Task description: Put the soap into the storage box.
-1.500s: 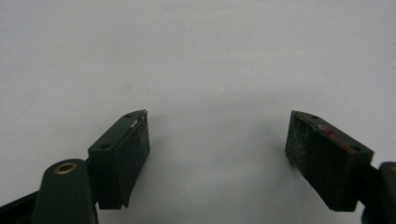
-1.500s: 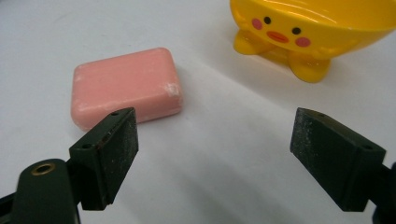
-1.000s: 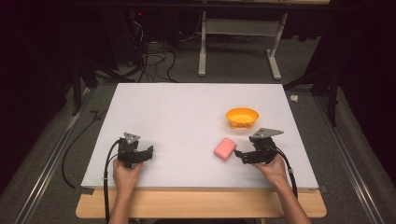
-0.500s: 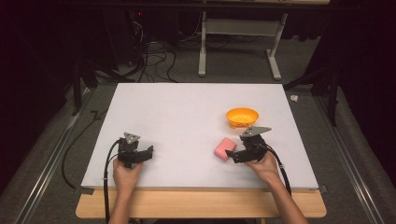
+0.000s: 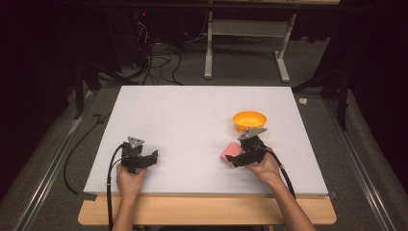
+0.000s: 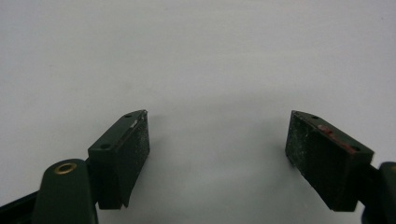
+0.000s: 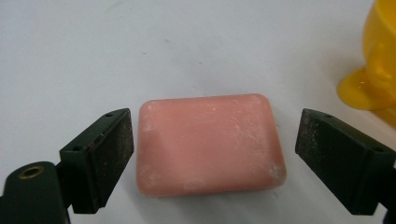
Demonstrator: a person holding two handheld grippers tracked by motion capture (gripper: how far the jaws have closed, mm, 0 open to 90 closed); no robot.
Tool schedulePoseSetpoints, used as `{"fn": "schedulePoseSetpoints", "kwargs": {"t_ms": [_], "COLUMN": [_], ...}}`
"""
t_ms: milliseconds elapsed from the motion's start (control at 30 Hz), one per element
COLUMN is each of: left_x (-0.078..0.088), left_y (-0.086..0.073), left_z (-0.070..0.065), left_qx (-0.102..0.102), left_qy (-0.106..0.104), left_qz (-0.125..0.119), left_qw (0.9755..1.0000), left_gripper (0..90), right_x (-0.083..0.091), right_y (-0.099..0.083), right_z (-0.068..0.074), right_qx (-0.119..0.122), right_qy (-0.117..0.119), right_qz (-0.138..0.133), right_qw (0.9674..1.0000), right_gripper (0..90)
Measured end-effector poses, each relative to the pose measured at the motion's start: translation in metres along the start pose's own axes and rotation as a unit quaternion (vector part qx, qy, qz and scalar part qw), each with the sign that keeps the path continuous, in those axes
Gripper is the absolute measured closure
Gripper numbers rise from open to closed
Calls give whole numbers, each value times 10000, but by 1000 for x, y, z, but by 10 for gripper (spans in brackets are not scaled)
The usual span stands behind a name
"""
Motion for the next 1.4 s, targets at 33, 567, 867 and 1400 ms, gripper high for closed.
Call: {"fn": "schedulePoseSetpoints", "kwargs": {"t_ms": [33, 567, 867, 1400], "left_x": [0, 0, 0, 0], "left_y": [0, 0, 0, 0], "left_z": [0, 0, 0, 0], "left_qx": [0, 0, -1, 1], "left_qy": [0, 0, -3, -4], "left_qz": [0, -2, 5, 5], "left_qw": [10000, 10000, 10000, 10000], "left_gripper": [220, 220, 220, 220], "right_x": [-2, -26, -26, -15], "right_y": [1, -5, -7, -4], "right_z": [1, 3, 3, 6], "right_qx": [6, 182, 191, 107], "right_qy": [-4, -143, -146, -26], "right_qz": [38, 583, 597, 338], "right_qw": [10000, 9980, 9979, 9994], "right_gripper": [122, 124, 136, 140]}}
Point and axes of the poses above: each handheld gripper's, and its own axes: x roughly backward along the jaws, y roughly out of its top, z roughly to its left, the point moved 3 cm from there along -x, roughly forward along the jaws, and after that the axes turned 7 degrees about -x, right-handed, at the moved point
